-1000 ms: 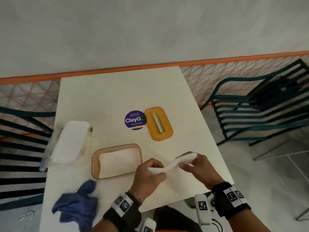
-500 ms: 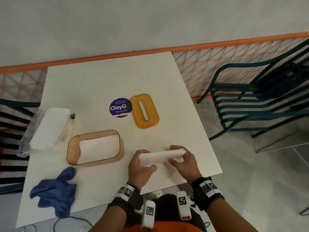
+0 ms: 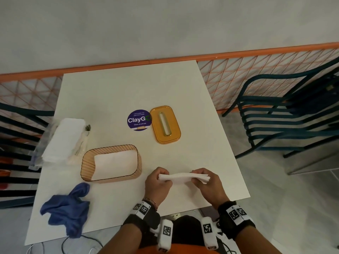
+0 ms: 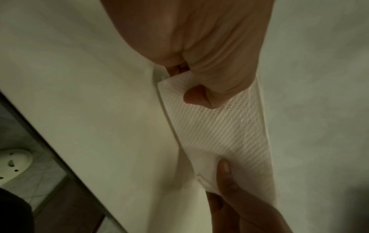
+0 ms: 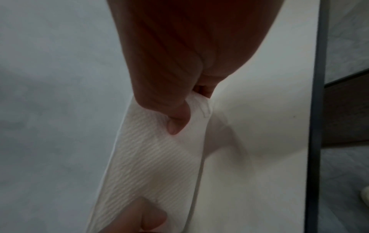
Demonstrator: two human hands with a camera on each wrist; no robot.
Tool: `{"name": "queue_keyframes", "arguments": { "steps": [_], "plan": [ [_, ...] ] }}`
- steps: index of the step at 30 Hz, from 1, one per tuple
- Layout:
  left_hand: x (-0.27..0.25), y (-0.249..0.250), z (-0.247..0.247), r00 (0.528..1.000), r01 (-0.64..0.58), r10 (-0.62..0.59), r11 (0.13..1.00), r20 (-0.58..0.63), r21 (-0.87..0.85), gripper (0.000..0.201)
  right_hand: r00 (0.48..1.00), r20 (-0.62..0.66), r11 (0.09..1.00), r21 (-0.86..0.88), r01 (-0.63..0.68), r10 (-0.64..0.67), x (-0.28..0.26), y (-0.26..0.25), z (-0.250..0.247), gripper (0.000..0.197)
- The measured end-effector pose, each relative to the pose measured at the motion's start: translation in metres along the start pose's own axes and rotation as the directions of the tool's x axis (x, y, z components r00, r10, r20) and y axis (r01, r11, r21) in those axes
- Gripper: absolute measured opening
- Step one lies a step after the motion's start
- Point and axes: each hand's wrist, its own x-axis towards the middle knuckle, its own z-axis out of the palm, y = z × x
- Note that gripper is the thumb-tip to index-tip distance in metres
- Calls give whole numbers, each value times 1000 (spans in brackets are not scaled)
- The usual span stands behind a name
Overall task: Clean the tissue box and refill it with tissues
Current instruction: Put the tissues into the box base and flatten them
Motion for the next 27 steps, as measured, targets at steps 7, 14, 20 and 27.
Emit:
{"name": "queue_keyframes", "arguments": {
  "steps": [7,14,20,27],
  "plan": [
    [-19,36,-52,995,-55,61,995,81,-79,20,987,163,999,40,6,-13,-8,-62,-17,18],
    [-22,41,-173,994,60,-82,965,-75,-254,29,881,473,997,73,-9,-27,2,-156,41,29],
    [14,29,-240,948,139,-135,990,-288,-5,46,925,373,950,-307,58,64,40,-182,142,31],
    [49,20,-248,972,114,-5,885,-235,452,11,970,224,772,-632,67,99,52,-192,195,20]
  ]
}}
